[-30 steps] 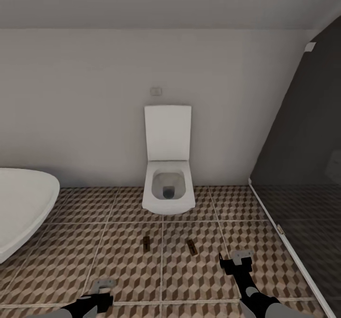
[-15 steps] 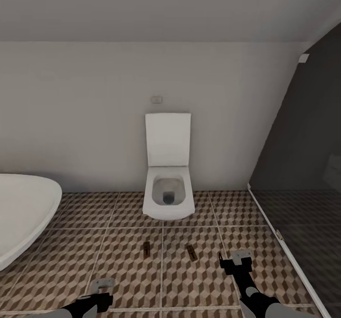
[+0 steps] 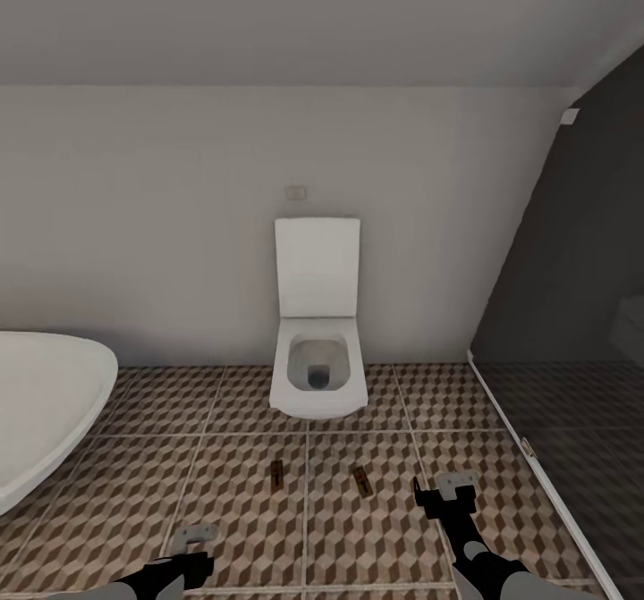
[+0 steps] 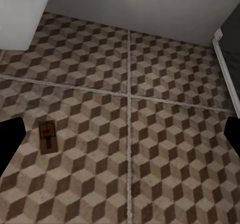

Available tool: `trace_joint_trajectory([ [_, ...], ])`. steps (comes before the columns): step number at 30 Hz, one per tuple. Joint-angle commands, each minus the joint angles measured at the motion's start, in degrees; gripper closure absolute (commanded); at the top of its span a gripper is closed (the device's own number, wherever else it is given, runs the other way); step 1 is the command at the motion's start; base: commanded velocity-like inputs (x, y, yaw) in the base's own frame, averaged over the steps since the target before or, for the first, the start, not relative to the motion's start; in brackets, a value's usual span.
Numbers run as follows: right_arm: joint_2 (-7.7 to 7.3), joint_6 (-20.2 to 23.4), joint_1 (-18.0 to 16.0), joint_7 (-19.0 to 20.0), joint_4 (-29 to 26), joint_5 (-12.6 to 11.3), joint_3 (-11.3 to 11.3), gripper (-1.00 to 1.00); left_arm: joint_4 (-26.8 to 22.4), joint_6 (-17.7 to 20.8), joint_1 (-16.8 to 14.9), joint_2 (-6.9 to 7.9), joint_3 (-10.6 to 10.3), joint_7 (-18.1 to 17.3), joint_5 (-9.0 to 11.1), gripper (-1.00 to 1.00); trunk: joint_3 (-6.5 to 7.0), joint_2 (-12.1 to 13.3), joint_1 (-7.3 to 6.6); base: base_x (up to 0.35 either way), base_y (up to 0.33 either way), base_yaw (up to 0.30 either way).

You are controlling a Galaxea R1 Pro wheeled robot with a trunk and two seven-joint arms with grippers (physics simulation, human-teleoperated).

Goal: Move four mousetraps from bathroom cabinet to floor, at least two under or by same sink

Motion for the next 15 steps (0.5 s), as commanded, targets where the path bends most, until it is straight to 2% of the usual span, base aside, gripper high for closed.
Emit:
trace_joint_trajectory([
  [1,0.00,0.0,0.0,-0.4,0.0,0.0,0.5,-1.00,0.1,-0.1,-0.1,-0.03,-0.5,0.0,0.4,-1.00,-0.04,0.0,-0.01,0.000,0.000,0.000],
  [15,0.01,0.1,0.0,-0.5,0.0,0.0,0.5,-1.00,0.2,0.1,-0.1,-0.08,-0.5,0.0,0.4,-1.00,-0.04,0.0,-0.01,0.000,0.000,0.000],
])
